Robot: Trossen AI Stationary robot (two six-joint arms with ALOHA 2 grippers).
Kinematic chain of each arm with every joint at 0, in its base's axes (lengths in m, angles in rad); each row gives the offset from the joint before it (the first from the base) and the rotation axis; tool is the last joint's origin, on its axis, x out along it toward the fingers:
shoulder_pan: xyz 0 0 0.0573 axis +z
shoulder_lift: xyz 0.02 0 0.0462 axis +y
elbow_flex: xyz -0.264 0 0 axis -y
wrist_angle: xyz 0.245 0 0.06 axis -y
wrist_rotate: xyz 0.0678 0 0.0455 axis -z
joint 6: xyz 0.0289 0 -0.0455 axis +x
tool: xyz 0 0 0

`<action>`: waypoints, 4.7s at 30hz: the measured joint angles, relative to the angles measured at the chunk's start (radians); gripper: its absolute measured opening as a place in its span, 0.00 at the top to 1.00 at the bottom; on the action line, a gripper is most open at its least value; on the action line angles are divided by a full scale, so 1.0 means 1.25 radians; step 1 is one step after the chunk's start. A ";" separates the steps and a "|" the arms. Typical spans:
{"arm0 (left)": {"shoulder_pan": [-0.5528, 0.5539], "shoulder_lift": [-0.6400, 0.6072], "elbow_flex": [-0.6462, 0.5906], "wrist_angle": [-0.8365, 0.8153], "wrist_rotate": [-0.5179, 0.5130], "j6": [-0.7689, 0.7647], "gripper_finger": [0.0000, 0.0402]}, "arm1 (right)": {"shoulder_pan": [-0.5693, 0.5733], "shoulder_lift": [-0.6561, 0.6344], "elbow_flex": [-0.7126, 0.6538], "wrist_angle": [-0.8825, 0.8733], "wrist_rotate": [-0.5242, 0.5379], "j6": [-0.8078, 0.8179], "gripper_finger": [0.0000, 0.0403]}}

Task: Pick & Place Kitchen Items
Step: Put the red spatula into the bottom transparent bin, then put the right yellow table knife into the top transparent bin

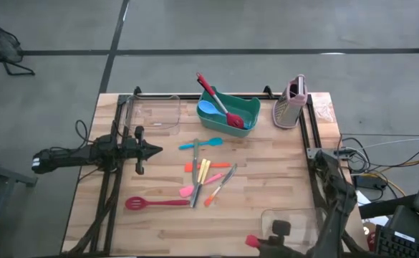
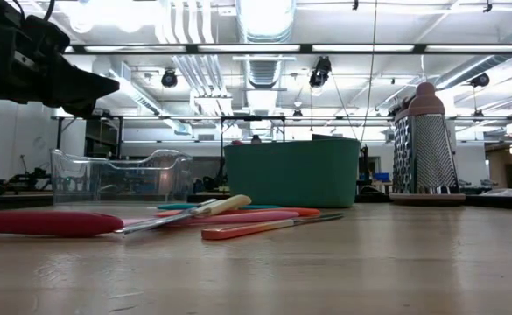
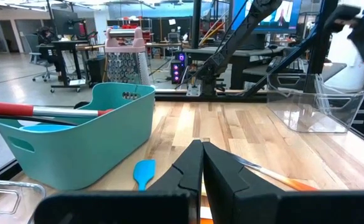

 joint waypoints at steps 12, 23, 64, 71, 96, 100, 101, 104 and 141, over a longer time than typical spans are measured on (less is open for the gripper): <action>0.000 0.000 0.000 0.000 0.000 0.000 0.95 | 0.069 -0.010 -0.202 0.000 -0.169 0.155 0.82; 0.000 0.000 0.000 0.000 0.000 0.000 0.95 | 0.114 -0.171 -0.464 0.060 -0.091 0.333 0.83; 0.000 0.000 0.000 0.000 0.000 0.000 0.95 | -0.052 -0.396 -0.673 0.274 0.099 0.203 0.66; 0.000 0.000 0.000 0.000 0.000 0.000 0.95 | -0.230 -0.476 -0.721 0.615 0.024 -0.325 0.95; 0.000 0.000 0.000 0.000 0.000 0.000 0.95 | -0.681 -0.590 -0.952 1.116 -0.613 -1.009 0.98; 0.000 0.000 0.000 0.000 0.000 0.000 0.95 | -0.703 -0.711 -1.053 1.195 -0.616 -1.032 0.98; 0.000 0.000 0.000 0.000 0.000 0.000 0.95 | -0.706 -0.745 -1.078 1.216 -0.615 -1.031 0.98; 0.000 0.000 0.000 0.000 0.000 0.000 0.95 | -0.710 -0.851 -1.153 1.267 -0.617 -1.022 0.98; 0.000 0.000 0.000 0.001 0.000 0.017 0.95 | -0.796 -1.731 -1.809 1.352 -0.636 -0.889 0.98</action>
